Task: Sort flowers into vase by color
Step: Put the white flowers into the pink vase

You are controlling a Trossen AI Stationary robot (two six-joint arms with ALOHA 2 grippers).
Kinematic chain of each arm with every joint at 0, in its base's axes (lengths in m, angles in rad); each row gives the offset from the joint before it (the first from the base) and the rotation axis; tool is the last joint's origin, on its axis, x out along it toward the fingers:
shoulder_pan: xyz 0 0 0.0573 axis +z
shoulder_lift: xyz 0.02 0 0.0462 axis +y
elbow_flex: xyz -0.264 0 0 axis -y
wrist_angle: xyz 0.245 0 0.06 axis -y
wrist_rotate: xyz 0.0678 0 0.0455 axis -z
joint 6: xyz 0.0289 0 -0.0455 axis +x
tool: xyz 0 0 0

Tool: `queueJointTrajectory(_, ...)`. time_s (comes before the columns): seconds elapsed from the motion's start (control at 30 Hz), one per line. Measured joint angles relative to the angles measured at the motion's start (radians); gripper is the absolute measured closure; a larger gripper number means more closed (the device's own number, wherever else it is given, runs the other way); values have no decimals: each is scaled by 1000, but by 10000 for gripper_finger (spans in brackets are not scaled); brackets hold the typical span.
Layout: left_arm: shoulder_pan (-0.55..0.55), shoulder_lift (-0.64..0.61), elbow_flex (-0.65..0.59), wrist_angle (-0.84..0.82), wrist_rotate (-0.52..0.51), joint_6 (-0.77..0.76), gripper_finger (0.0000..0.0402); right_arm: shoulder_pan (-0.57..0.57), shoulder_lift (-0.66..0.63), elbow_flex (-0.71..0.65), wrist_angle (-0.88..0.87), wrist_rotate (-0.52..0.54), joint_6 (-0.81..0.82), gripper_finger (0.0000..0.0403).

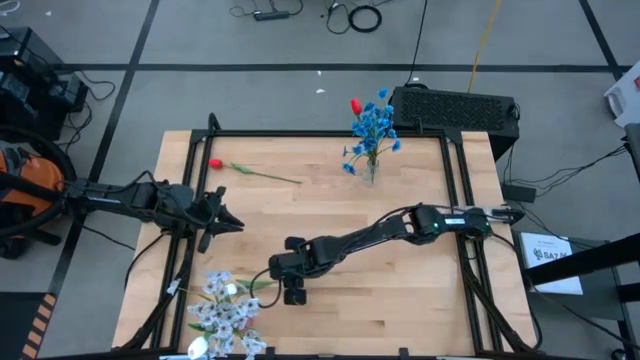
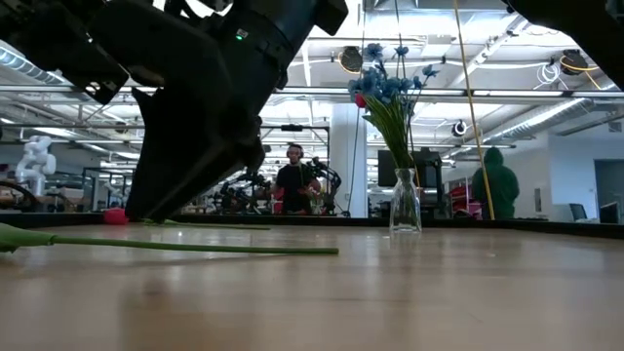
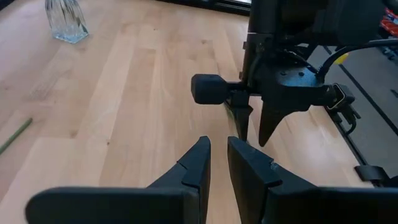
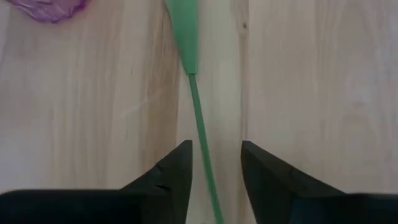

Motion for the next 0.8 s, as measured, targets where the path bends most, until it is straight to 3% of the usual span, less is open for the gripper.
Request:
queueJointTrajectory(0.23,0,-1,0,-6,-10,5,340,5,1,0,7,-18,14,253)
queueJointTrajectory(0.57,0,-3,0,-12,-10,0,340,13,60,5,-25,-18,-13,256)
queueJointTrajectory(0.67,0,-3,0,-12,-10,-1,340,13,64,7,-68,-10,-10,293)
queueJointTrajectory(0.8,0,-2,0,-12,-10,-1,340,11,61,7,-127,-11,23,386)
